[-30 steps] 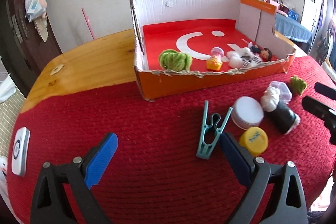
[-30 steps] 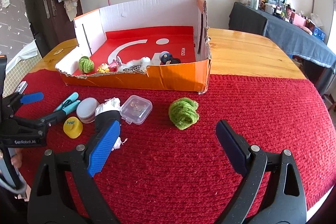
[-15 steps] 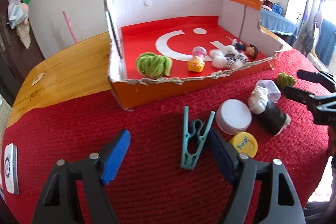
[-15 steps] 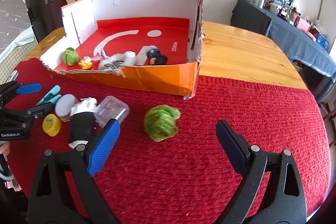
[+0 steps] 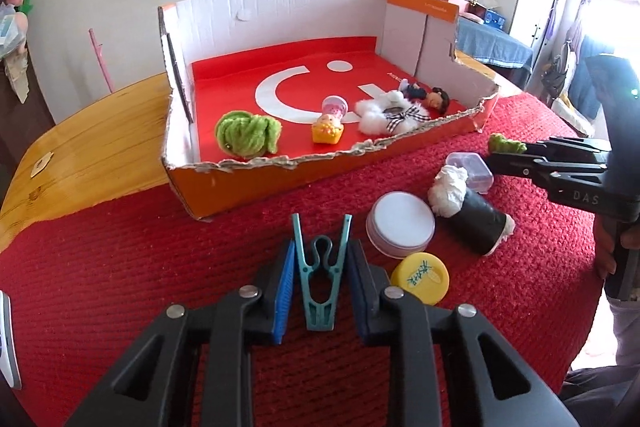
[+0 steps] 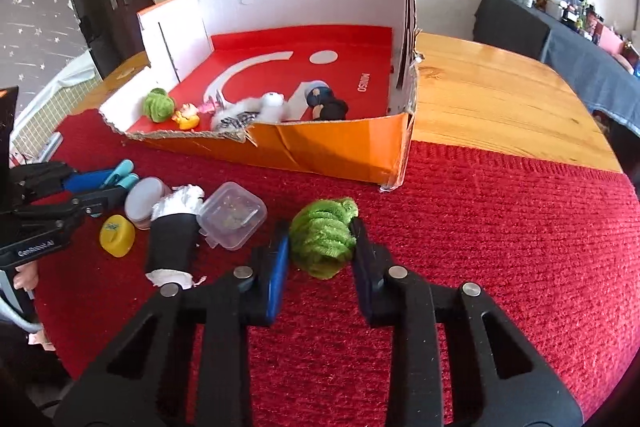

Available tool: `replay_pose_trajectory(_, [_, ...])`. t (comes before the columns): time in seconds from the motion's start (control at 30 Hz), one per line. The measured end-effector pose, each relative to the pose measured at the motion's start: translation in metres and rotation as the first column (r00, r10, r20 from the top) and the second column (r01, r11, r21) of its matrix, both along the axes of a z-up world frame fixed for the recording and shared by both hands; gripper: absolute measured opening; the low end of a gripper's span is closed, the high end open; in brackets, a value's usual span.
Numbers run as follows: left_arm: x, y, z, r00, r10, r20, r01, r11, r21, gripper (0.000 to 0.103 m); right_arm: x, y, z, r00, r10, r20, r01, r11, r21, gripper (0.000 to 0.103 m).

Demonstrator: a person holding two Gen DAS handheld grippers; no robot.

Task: Organize objects
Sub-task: 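Grasp the teal clothespin with the left gripper while the right gripper grasps the green yarn ball, then carry the clothespin and yarn ball into the box with both grippers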

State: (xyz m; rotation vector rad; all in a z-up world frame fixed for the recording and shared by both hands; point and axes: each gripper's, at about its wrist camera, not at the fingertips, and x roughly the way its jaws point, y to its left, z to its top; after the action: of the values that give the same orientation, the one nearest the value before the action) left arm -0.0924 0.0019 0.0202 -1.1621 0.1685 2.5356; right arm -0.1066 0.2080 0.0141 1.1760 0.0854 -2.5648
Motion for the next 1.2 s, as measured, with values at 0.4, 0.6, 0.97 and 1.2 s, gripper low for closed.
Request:
replay_pose_trajectory(0.4, [0.010, -0.002, 0.028, 0.998, 0.010, -0.054, -0.008, 0.999, 0.051, 0.026, 0.023, -0.009, 0.038, 0.995, 0.044, -0.090, -0.048, 0.998, -0.041, 0.027])
replay_pose_trajectory(0.6, [0.014, -0.004, 0.037, 0.997, 0.014, -0.075, -0.009, 0.998, 0.065, 0.026, 0.029, -0.018, 0.046, 0.992, 0.075, -0.104, -0.081, 0.995, -0.058, 0.027])
replay_pose_trajectory(0.97, [0.019, -0.008, 0.046, 0.997, 0.006, -0.076, 0.001, 0.995, 0.099, 0.026, 0.031, -0.021, 0.049, 0.991, 0.086, -0.103, -0.095, 0.992, -0.081, 0.027])
replay_pose_trajectory(1.2, [0.007, -0.005, 0.072, 0.994, -0.021, -0.109, 0.034, 0.993, 0.114, 0.026, 0.013, -0.027, 0.069, 0.984, 0.128, -0.121, -0.139, 0.986, -0.090, 0.027])
